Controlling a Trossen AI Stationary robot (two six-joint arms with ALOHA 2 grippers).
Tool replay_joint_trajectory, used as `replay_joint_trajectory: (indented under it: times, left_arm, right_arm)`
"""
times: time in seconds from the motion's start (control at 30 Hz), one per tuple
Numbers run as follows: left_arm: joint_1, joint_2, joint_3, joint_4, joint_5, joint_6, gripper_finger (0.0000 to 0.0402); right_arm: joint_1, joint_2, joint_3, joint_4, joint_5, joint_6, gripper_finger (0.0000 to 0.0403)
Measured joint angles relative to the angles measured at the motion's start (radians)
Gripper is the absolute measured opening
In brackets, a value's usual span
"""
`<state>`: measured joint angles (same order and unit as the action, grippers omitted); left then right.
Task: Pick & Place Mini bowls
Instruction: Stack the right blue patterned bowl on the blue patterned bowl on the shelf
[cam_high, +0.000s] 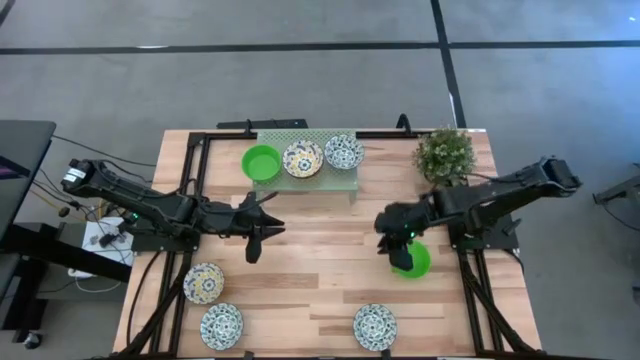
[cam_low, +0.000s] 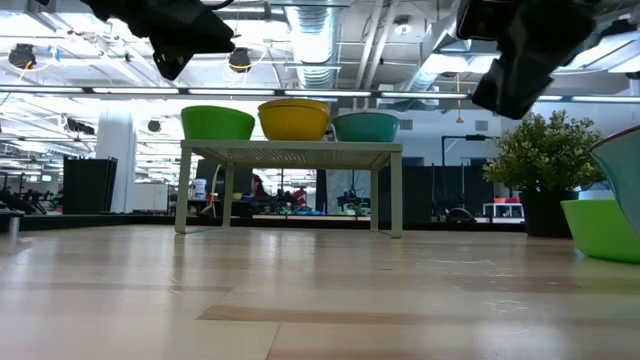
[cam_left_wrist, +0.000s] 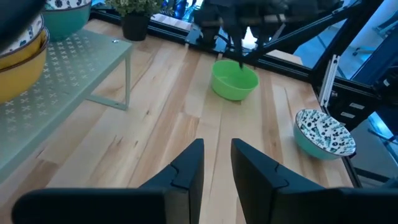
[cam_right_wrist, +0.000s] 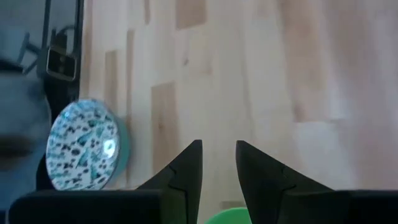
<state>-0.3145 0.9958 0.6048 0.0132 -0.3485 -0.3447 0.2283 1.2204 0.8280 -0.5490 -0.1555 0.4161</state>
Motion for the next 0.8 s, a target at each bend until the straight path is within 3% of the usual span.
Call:
replay_joint_trajectory:
  times: [0.17,0.8]
  left_arm:
    - [0.0,0.0,0.0,0.005,0.0,0.0,0.0081]
    - [0.0,0.0,0.001,0.01,0.0,0.0,0.0081]
  right_arm:
    - [0.086,0.098,0.0,0.051,-0.003,0.018,0.0093]
    - [0.284,0.306,0.001,0.324,-0.049,0.41,0.0093]
